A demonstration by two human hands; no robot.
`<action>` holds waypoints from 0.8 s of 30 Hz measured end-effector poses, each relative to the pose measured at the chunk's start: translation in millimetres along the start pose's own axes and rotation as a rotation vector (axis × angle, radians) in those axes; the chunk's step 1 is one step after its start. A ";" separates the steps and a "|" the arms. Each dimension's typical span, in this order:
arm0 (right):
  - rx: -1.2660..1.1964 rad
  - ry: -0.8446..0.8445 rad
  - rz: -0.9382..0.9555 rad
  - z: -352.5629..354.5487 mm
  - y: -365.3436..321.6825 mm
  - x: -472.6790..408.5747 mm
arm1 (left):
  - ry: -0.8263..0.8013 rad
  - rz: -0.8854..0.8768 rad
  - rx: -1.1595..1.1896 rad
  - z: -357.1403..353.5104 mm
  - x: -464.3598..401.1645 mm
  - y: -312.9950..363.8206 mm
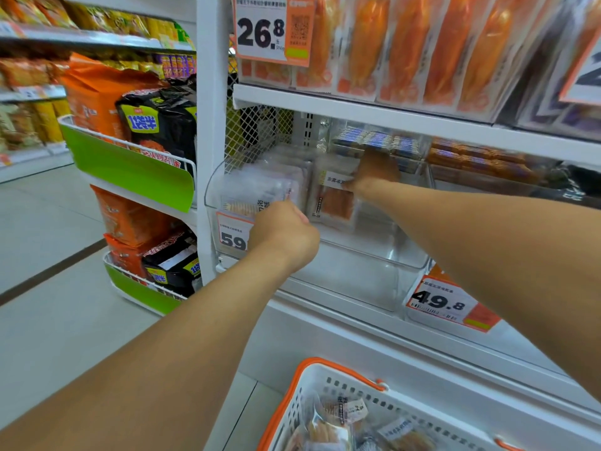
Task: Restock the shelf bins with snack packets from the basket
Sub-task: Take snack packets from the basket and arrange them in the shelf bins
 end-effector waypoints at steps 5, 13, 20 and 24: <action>0.017 -0.019 0.016 7.1 -5.7 0.6 | -0.002 -0.017 -0.052 -1.2 0.7 4.2; 0.019 -0.390 0.093 -3.3 -14.3 16.6 | 0.139 -0.081 -0.056 12.3 -0.5 7.4; -0.176 -0.354 0.804 74.7 -92.1 97.0 | 0.257 -0.351 0.036 30.9 6.1 31.3; -0.389 -0.446 0.853 94.9 -95.9 112.6 | 0.279 -0.366 0.108 39.5 3.0 31.8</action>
Point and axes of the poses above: each hand's wrist, its own x-axis away from the middle knuckle, its own z-axis out of the back of the hand, y = z × x, the point moved 8 cm from there along -x, towards the middle knuckle, and after that the axes turned 7 degrees about -x, right-handed, at the moved point
